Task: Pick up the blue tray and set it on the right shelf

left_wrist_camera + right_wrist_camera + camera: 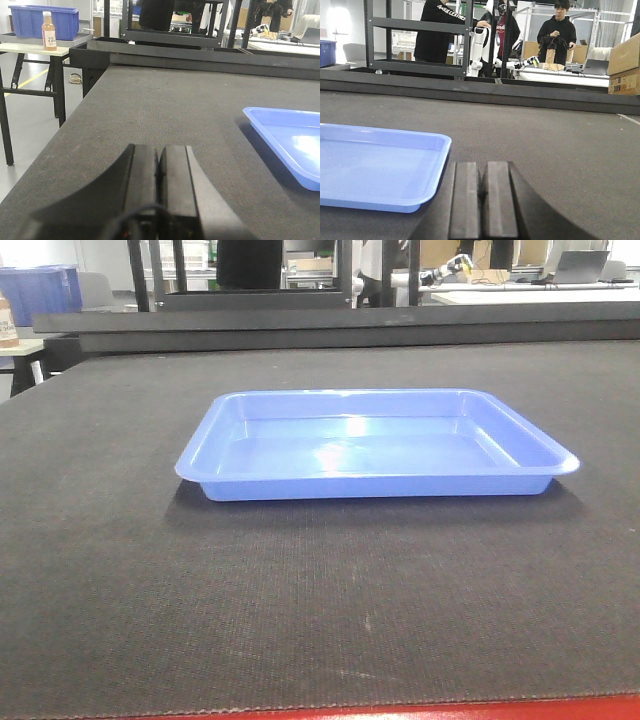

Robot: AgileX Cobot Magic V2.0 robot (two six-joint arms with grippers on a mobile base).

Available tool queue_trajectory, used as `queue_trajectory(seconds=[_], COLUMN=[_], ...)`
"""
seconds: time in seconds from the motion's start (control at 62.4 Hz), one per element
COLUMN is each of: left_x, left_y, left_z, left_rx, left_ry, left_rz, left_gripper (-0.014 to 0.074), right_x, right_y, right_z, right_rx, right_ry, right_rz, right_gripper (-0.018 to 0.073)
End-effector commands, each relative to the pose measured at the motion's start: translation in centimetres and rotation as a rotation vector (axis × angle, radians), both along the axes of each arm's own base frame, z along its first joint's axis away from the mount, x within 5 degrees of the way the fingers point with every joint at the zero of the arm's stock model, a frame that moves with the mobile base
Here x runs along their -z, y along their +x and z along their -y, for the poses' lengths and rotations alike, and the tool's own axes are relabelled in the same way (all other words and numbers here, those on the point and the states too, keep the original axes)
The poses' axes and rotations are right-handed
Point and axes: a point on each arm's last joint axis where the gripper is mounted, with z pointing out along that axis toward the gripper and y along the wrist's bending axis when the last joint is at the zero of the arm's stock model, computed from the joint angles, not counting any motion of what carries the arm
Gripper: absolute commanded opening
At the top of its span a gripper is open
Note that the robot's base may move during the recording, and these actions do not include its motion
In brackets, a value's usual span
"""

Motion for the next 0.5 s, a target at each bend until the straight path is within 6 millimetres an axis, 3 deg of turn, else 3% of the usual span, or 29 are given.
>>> queue_trajectory(seconds=[0.0,0.481], left_x=[0.14,0.14], left_y=[-0.04,-0.04], left_z=[-0.01,-0.03], left_rx=[0.002,0.003], left_ry=[-0.01,-0.038], left_rz=[0.067,0.065], left_gripper=[-0.0048,-0.0048], right_x=[-1.59,-1.67], right_y=[-0.51,-0.54], right_z=[0.05,0.07], right_rx=[0.005,0.009], right_ry=[0.001,-0.001], right_rz=[0.124,0.131], right_gripper=[0.0057,0.0057])
